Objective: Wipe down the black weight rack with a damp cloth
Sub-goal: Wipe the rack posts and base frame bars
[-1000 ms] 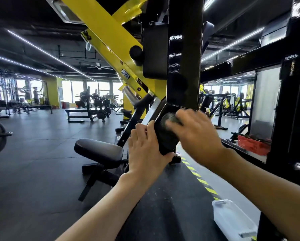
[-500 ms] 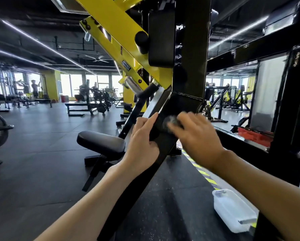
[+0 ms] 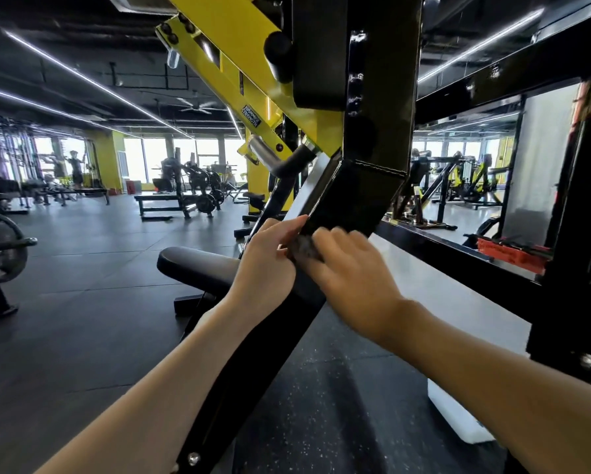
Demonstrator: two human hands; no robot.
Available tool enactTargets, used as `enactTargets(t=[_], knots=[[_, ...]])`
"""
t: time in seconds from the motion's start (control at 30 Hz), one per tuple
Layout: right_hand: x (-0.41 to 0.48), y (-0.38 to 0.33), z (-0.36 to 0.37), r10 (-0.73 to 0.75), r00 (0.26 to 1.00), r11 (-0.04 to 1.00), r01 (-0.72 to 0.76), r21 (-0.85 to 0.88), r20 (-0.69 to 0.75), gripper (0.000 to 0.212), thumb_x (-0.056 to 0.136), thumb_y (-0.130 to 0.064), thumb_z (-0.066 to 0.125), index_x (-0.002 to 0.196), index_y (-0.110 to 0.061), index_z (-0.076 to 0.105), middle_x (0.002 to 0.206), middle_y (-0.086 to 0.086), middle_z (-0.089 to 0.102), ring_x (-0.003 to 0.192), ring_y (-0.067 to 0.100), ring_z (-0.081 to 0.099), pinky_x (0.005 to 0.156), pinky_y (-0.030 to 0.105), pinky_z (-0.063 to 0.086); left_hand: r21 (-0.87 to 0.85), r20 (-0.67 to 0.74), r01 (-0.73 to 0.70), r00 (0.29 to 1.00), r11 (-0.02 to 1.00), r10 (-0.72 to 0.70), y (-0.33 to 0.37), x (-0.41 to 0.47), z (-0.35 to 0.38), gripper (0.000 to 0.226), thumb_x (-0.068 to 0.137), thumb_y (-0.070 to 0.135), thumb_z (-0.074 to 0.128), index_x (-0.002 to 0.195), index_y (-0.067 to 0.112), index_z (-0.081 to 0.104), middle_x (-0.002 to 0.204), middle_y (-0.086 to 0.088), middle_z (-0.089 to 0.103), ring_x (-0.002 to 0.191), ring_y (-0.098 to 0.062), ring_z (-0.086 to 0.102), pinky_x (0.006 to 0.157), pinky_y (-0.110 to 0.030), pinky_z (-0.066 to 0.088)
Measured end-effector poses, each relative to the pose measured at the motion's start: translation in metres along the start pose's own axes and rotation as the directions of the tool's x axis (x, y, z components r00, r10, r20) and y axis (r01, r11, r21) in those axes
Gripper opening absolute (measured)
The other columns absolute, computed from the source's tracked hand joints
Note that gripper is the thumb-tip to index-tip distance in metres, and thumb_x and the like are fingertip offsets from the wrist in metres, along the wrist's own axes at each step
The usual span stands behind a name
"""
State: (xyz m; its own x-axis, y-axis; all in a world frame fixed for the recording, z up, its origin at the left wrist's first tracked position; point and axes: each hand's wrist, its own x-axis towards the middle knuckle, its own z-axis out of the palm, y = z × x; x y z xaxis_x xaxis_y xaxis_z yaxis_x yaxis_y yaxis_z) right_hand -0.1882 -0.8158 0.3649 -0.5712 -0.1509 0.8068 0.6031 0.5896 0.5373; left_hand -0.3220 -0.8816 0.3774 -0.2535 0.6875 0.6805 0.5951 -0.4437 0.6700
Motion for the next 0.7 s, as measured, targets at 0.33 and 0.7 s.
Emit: enactTargets(t=[0.33, 0.7], knots=[[-0.025, 0.011, -0.002, -0.042, 0.999, 0.999, 0.043, 0.011, -0.025, 0.031, 0.088, -0.002, 0.043, 0.105, -0.010, 0.068, 0.099, 0.010, 0.051, 0.078, 0.028, 0.051, 0.067, 0.038, 0.037, 0.147, 0.021, 0.010, 1.000, 0.989, -0.013, 0.003, -0.008, 0.000, 0.071, 0.085, -0.018, 0.047, 0.138, 0.028, 0.057, 0.117, 0.002, 0.057, 0.119, -0.007, 0.055, 0.106, -0.037, 0.046], [-0.037, -0.008, 0.011, 0.202, 0.976, 0.979, -0.202, 0.005, -0.076, 0.031, 0.087, 0.003, 0.044, 0.099, -0.009, 0.070, 0.092, 0.011, 0.050, 0.074, 0.029, 0.050, 0.068, 0.039, 0.035, 0.012, 0.054, 0.041, 0.998, 0.999, -0.041, -0.040, -0.020, -0.016, 0.070, 0.085, -0.025, 0.046, 0.135, 0.020, 0.061, 0.125, 0.002, 0.063, 0.114, -0.009, 0.062, 0.095, -0.035, 0.055]])
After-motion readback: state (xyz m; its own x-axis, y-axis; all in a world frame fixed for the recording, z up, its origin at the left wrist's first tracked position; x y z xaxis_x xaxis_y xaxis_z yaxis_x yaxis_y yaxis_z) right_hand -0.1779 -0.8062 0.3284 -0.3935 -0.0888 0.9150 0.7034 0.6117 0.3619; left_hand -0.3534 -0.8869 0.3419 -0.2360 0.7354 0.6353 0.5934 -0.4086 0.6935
